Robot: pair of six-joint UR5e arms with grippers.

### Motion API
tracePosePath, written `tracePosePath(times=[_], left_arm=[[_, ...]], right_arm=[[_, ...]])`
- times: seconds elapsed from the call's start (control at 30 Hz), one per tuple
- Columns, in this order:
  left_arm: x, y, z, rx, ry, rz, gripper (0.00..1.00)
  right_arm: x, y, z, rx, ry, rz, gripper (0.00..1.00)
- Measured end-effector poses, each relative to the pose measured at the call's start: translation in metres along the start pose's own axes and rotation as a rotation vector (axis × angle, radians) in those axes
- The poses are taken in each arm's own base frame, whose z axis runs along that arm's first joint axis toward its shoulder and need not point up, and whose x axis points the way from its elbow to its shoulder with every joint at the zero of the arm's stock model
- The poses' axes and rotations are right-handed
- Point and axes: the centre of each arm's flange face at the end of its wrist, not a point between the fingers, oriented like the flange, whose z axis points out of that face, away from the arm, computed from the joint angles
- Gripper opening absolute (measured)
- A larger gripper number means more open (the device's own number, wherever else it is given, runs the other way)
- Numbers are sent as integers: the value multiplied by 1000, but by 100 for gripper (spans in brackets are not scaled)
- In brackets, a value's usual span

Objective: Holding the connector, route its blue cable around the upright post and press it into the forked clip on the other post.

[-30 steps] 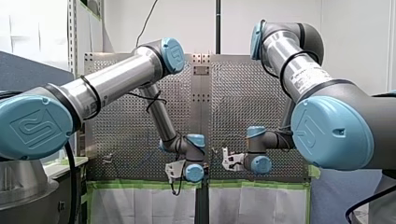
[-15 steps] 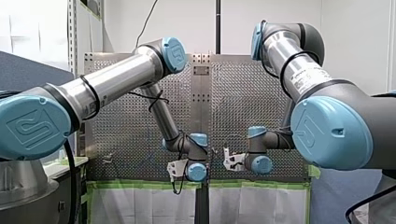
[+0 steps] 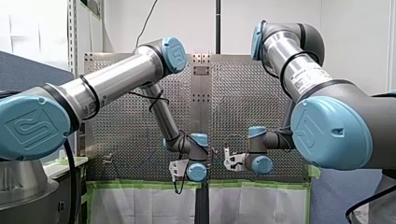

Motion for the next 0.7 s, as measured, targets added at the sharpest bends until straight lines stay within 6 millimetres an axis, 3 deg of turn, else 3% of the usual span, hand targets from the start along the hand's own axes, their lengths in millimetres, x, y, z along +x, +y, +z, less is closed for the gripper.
tracePosePath(times=[0.7], left_arm=[[-3, -5, -4, -44, -8, 101, 4]], right_arm=[[3, 22, 6, -66, 10, 2, 12]])
